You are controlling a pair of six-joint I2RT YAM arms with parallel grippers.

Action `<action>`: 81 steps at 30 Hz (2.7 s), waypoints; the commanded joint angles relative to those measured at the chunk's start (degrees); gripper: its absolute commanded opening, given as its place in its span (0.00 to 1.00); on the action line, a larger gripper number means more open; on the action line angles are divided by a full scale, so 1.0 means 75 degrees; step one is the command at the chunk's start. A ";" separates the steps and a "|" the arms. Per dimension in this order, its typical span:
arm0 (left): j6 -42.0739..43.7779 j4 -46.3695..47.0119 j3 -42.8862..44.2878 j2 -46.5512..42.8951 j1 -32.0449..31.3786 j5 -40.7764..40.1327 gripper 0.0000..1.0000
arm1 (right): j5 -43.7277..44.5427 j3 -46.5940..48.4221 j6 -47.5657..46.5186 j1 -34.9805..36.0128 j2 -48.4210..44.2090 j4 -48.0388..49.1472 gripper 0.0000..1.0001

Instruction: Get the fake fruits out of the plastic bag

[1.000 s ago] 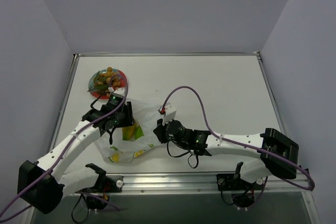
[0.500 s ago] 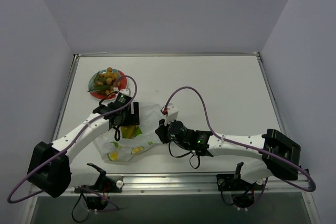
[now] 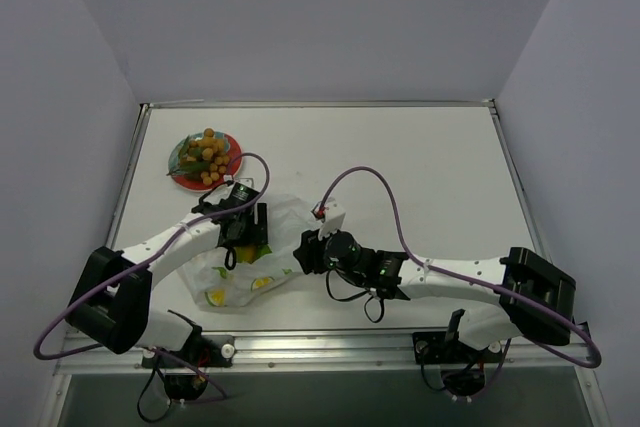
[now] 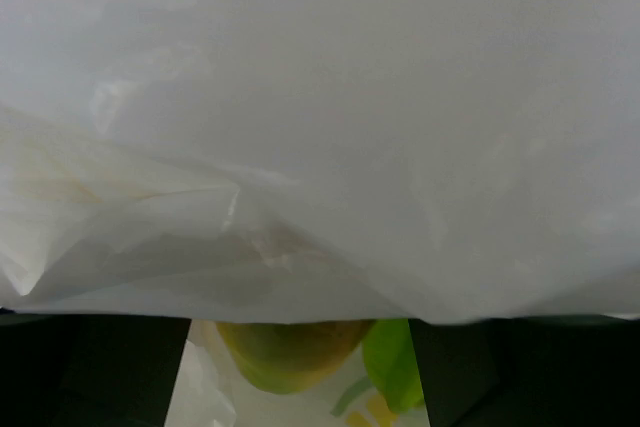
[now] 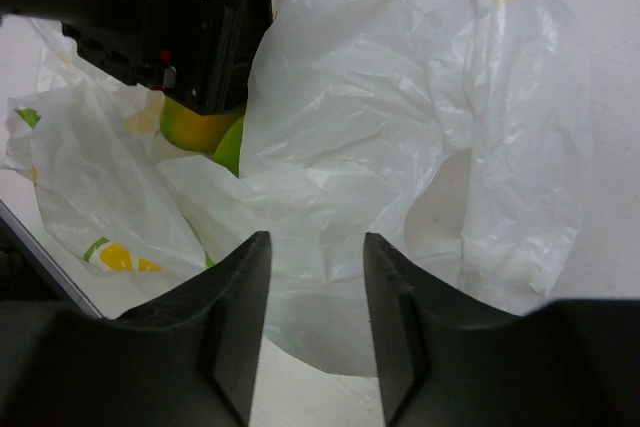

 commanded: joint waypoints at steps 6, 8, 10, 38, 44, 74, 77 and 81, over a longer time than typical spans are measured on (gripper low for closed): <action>-0.0129 0.0215 -0.0125 -0.0501 -0.0021 -0.0100 0.53 | 0.0212 -0.0155 0.0347 -0.0312 0.0180 0.0719 0.63; -0.0106 0.0052 -0.0054 -0.0736 -0.0009 -0.0088 0.45 | 0.0259 -0.0108 0.0406 -0.0359 0.0250 0.0719 0.71; -0.0106 -0.0147 0.0063 -0.1065 -0.0021 -0.0041 0.41 | 0.0329 -0.0084 0.0418 -0.0383 0.0274 0.0707 0.78; -0.0796 0.0038 0.2266 -0.2766 0.1747 0.1580 0.31 | 0.0505 -0.0295 0.0699 0.0014 0.0942 0.0742 0.50; -0.2131 0.1467 0.1634 -0.1690 0.3340 0.0544 0.31 | 0.0704 -0.0494 0.0769 0.0343 0.0766 0.0532 0.50; -0.2427 0.3871 0.2781 0.3176 0.4655 0.0252 0.27 | 0.1080 0.0033 0.0207 0.0273 -0.0043 -0.0125 0.60; -0.2438 0.3918 0.2864 0.3247 0.4667 0.0346 0.27 | 0.1056 0.0044 0.0242 0.0261 0.0039 -0.0125 0.60; -0.2274 0.3814 0.3051 0.3375 0.4702 0.0135 0.28 | 0.1033 0.0056 0.0289 0.0262 0.0144 -0.0066 0.60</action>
